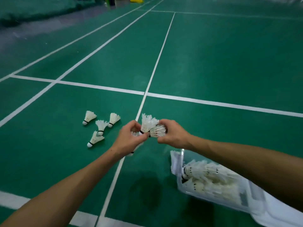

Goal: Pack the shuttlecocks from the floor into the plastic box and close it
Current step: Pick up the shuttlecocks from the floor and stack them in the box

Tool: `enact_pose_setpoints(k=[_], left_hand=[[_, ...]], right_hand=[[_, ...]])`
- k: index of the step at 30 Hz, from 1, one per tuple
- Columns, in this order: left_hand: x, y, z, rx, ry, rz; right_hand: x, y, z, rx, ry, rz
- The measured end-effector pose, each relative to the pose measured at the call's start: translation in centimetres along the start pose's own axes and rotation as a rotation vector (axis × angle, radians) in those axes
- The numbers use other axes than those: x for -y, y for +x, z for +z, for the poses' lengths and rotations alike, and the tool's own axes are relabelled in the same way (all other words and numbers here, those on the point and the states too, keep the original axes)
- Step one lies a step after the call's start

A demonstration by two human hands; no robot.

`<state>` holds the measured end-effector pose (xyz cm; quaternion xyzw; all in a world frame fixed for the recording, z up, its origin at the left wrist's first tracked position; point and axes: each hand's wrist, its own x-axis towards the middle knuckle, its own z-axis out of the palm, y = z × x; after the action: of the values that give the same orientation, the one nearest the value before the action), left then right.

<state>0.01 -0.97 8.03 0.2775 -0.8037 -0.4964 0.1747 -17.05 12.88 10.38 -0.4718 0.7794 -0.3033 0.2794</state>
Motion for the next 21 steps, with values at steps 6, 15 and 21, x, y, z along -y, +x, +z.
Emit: enact_pose_setpoints(k=[6, 15, 21], left_hand=[[-6.9, 0.2, 7.0, 0.150, -0.015, 0.127], [-12.4, -1.5, 11.3, 0.217, 0.048, 0.186], [-10.7, -1.3, 11.3, 0.211, 0.187, 0.226]], right_hand=[[-3.3, -8.7, -8.1, -0.162, -0.009, 0.029], [-6.4, -15.4, -12.3, -0.288, -0.001, 0.055], [-8.3, -18.0, -12.3, -0.354, 0.041, 0.078]])
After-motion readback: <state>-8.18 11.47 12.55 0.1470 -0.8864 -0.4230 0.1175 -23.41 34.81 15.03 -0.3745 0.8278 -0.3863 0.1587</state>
